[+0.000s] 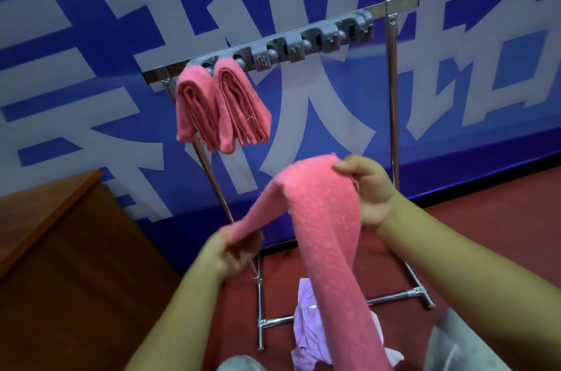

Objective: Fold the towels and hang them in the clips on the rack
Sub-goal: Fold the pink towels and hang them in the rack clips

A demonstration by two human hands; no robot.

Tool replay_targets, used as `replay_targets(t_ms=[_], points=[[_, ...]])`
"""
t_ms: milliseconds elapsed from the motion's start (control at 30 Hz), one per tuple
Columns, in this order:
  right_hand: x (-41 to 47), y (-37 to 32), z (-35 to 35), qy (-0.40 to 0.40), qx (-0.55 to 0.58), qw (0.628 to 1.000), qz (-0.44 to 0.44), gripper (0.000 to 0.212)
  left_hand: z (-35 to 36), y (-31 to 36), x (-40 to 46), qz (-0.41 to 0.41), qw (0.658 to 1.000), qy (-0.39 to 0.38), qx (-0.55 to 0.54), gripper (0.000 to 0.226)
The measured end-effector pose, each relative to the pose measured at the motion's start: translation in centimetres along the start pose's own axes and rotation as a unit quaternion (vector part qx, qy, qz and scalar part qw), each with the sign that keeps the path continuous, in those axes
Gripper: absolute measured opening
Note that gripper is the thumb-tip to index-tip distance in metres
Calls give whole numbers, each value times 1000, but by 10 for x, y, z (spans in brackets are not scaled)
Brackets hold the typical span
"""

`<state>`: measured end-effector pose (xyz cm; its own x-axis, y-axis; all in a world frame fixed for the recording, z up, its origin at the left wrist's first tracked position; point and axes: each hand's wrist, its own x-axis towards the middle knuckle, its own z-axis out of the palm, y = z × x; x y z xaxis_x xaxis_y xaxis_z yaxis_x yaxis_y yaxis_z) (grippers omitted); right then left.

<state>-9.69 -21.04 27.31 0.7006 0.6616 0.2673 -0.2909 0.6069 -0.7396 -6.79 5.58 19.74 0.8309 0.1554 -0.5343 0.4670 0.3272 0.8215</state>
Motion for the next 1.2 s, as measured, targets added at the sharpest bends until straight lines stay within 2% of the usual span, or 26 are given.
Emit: replay_targets(t_ms=[100, 200, 267, 333, 400, 500, 567, 633, 700, 767, 867, 967, 1067, 1100, 1167, 1200], points=[[9, -7, 4, 41, 51, 998, 22, 29, 0, -50, 3, -51, 995, -46, 69, 41], [17, -4, 7, 45, 63, 997, 12, 30, 9, -72, 2, -90, 988, -87, 90, 51], [20, -4, 10, 54, 62, 997, 6, 28, 16, -69, 0, -83, 984, -124, 96, 65], [22, -6, 14, 62, 94, 994, 5, 19, 19, -55, -2, -52, 983, -140, 107, 67], [24, -9, 16, 82, 137, 987, -5, 12, 22, -32, -11, 11, 979, -145, 146, 75], [26, -14, 23, 88, 153, 984, -15, 13, 30, 1, -32, 154, 967, -121, 164, 96], [28, -17, 29, 89, 149, 985, -11, 15, 39, 18, -58, 292, 946, -90, 110, 77], [30, -17, 32, 91, 141, 986, -6, 21, 47, 31, -85, 427, 900, -47, 70, 47], [31, -15, 35, 75, 132, 988, -7, 31, 53, 40, -108, 499, 860, -74, 73, 34], [29, -13, 39, 49, 121, 991, -10, 37, 57, 45, -121, 489, 852, -154, 103, 36], [27, -10, 44, 18, 106, 994, -5, 21, 58, 48, -125, 383, 872, -273, 131, 63], [24, -10, 48, 17, 105, 994, -8, 37, 55, 45, -121, 287, 893, -322, 128, 87], [21, -10, 52, 24, 82, 996, -32, 21, 52, 40, -119, 287, 885, -305, 202, 76], [19, -10, 54, 25, 81, 996, -37, 21, 54, 39, -121, 300, 883, -284, 221, 73], [19, -12, 56, 15, 97, 994, -48, 35, 61, 39, -126, 348, 881, -201, 250, 67], [19, -12, 58, 14, 98, 993, -57, 43, 65, 39, -127, 400, 866, -130, 271, 61]])
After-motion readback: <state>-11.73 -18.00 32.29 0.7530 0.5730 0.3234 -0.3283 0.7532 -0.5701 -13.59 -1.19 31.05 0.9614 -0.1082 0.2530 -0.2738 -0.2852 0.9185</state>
